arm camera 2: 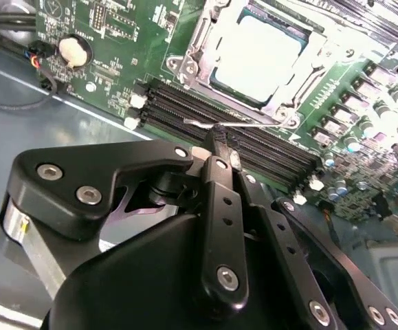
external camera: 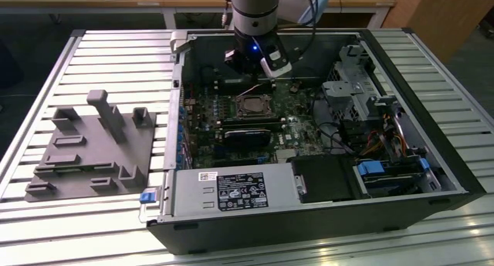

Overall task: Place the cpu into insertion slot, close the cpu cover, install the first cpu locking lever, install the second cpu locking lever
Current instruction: 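Install the first cpu locking lever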

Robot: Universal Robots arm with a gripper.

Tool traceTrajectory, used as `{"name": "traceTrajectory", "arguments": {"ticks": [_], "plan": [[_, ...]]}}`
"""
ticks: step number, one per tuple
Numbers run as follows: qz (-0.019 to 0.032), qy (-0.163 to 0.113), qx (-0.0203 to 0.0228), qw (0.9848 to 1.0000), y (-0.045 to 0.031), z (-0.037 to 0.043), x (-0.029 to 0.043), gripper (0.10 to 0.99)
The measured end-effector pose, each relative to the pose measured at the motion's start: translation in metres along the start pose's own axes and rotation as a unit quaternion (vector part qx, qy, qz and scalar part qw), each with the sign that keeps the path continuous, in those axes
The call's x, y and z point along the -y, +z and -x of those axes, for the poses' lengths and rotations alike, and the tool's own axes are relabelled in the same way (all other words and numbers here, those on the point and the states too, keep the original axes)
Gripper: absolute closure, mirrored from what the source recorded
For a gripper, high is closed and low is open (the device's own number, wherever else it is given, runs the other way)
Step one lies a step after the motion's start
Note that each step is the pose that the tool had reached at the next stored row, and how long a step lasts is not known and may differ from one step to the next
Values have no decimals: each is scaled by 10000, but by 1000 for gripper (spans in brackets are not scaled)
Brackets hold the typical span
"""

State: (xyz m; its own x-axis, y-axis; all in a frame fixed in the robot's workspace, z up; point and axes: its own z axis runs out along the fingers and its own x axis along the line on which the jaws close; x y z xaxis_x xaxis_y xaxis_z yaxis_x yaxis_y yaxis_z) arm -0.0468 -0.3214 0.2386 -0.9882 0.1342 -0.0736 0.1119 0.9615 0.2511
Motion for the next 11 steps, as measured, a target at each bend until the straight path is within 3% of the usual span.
{"name": "traceTrajectory", "arguments": {"ticks": [8, 11], "plan": [[-6, 179, 74, 9998, 81, -6, 21, 980], [-7, 183, 78, 9998, 83, -6, 22, 980]]}}
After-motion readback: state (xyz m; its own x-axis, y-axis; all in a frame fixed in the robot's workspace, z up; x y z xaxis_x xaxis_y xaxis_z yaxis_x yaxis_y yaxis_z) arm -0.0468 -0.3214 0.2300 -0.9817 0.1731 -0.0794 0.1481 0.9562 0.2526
